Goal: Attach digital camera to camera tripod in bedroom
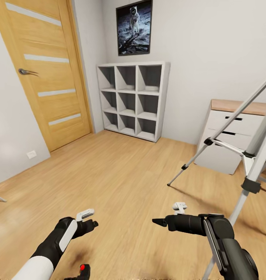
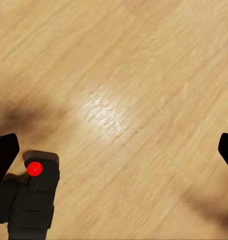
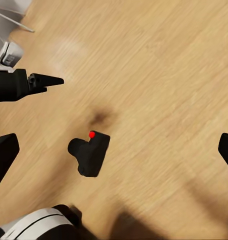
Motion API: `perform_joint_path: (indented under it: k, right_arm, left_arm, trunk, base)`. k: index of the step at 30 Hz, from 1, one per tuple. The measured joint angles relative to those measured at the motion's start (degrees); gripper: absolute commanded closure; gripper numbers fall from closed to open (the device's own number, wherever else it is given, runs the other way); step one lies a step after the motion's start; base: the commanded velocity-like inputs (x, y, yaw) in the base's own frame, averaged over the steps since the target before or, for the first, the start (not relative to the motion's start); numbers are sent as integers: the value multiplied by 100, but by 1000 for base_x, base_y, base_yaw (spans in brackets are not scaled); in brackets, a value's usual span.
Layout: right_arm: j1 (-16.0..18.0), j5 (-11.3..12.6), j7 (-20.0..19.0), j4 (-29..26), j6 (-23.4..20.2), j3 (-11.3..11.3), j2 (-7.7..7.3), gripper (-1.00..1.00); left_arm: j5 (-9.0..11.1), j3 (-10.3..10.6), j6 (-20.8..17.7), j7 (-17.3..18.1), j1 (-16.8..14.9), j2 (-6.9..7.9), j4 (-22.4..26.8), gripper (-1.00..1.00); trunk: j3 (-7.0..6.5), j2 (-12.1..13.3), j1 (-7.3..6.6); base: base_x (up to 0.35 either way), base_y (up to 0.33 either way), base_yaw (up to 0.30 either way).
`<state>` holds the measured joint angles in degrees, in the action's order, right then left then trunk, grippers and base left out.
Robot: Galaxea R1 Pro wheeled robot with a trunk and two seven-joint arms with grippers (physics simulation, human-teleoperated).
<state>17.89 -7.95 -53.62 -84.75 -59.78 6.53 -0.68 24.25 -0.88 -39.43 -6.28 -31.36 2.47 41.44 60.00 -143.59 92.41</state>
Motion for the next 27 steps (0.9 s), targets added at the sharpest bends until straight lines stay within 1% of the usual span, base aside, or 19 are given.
perform_joint_path:
  k: [27]
  right_arm:
    - [0, 0, 7, 6, 0, -3, -1, -100]
  left_arm:
    - [-18, 11, 6, -1, -1, 0, 4, -100]
  trunk:
    - [599, -36, 70]
  base:
    - [0, 0, 0]
